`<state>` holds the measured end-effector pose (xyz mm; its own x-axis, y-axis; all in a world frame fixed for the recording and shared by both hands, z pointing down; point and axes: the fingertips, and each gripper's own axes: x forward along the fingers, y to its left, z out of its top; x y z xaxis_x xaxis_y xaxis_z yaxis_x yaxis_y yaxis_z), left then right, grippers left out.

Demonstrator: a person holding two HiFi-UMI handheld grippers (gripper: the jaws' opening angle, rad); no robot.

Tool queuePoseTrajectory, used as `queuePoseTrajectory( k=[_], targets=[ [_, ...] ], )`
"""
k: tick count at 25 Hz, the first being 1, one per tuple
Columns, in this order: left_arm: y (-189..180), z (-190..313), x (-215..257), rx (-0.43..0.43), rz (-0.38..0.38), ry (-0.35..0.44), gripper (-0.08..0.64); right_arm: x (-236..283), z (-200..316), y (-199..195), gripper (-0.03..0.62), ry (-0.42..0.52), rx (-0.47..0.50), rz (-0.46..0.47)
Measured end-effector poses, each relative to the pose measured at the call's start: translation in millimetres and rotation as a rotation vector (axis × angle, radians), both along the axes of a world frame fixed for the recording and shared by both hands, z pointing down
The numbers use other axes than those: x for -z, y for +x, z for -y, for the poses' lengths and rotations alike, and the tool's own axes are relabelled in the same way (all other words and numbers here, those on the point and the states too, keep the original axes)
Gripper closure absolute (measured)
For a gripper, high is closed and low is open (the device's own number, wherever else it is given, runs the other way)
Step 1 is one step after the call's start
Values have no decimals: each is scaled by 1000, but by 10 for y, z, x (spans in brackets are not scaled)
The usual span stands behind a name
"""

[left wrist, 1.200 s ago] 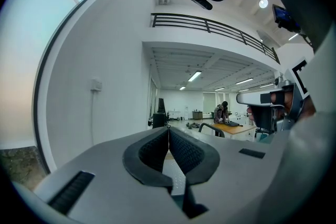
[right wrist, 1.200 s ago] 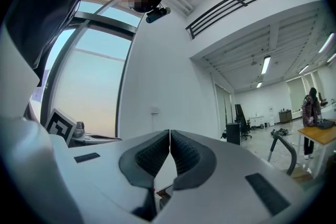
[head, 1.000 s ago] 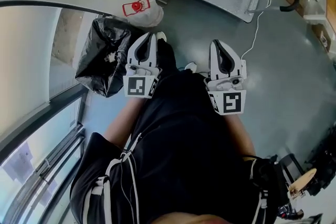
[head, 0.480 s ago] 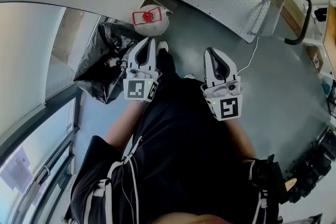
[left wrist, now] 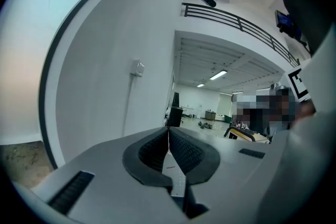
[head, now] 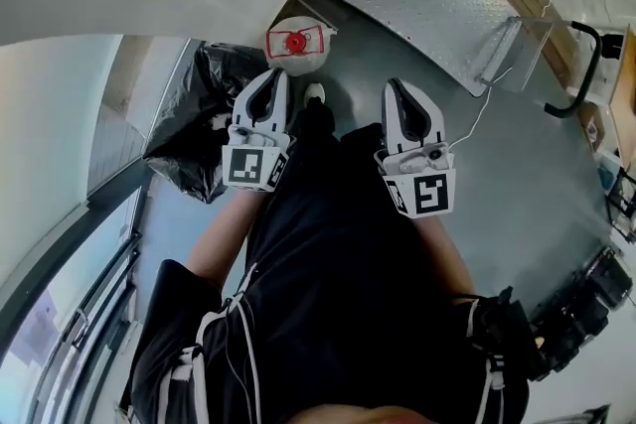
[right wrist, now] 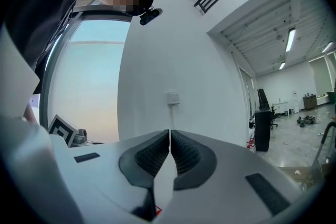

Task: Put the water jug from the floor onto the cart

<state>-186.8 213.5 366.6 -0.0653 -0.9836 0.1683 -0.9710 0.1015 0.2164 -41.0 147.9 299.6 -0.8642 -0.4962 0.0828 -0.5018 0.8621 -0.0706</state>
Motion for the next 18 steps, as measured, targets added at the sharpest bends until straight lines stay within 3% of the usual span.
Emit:
queuePoseTrajectory(
  k=[5, 11, 18],
  targets=[
    [-210, 149, -161, 10, -7, -38, 540, -351, 198, -265, 572, -80, 43, -57],
    [-647, 263, -468, 104, 8, -109, 540, -912, 490, -615, 572, -183, 120, -108],
    [-785, 461, -1103, 24, -33, -205, 540, -1620, 808, -947, 572, -232, 159, -210]
  ],
)
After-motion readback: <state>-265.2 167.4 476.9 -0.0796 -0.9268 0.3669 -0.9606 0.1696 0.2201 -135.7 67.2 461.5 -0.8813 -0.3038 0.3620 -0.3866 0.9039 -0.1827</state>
